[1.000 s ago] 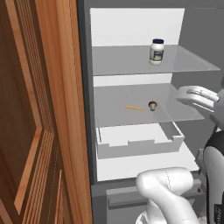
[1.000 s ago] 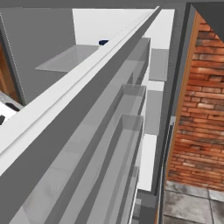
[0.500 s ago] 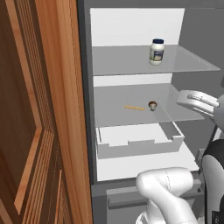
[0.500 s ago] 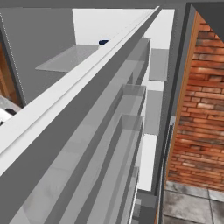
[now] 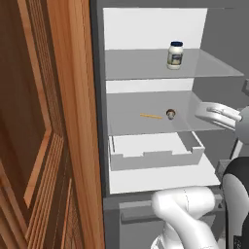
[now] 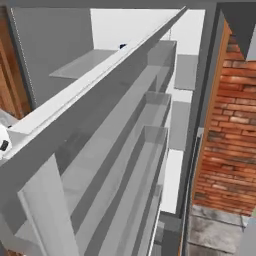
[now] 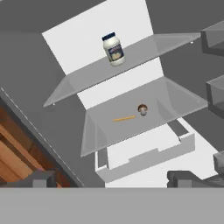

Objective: Place the mayonnaise and mayonnaise from the counter to the top shelf of the fridge. If the existing items in the fridge are on the top shelf, move them to other shelves.

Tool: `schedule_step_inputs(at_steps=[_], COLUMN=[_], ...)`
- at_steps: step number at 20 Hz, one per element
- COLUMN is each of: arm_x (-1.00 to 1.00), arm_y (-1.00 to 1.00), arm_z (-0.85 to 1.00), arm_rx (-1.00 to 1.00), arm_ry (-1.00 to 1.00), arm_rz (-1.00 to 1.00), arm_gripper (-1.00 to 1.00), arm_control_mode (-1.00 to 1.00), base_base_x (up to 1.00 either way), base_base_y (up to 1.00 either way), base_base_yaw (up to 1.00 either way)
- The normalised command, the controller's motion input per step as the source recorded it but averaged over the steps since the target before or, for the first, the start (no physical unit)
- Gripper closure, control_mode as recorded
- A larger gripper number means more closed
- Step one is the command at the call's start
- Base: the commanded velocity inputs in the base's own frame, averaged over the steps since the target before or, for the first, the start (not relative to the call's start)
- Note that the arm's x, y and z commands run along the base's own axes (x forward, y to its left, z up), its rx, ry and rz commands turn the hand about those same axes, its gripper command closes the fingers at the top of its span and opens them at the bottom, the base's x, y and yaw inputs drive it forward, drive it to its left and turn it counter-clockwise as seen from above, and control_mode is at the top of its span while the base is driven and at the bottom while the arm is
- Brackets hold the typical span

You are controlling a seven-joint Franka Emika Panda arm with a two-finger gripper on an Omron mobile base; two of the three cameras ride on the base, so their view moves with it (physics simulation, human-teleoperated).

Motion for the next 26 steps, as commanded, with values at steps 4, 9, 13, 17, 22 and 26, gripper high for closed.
schedule_step_inputs(at_steps=[4,9,13,17,22,26], arm_x=[0.0,0.0,0.0,0.0,0.0,0.0], arm_y=[0.0,0.0,0.0,0.0,0.0,0.0], arm_z=[0.0,0.0,0.0,0.0,0.0,0.0], arm_rx=[0.0,0.0,0.0,0.0,0.0,0.0], arm_ry=[0.0,0.0,0.0,0.0,0.0,0.0], arm_rz=[0.0,0.0,0.0,0.0,0.0,0.0], arm_gripper=[-1.0,-1.0,-1.0,-1.0,-1.0,-1.0], arm_control_mode=[1.0,1.0,1.0,1.0,1.0,1.0], base_base_x=[-0.86,-1.0,-1.0,-1.0,-0.68,-0.14], base_base_y=[0.0,0.0,0.0,0.0,0.1,0.06], base_base_yaw=[0.28,0.41,0.51,0.6,0.78,0.79])
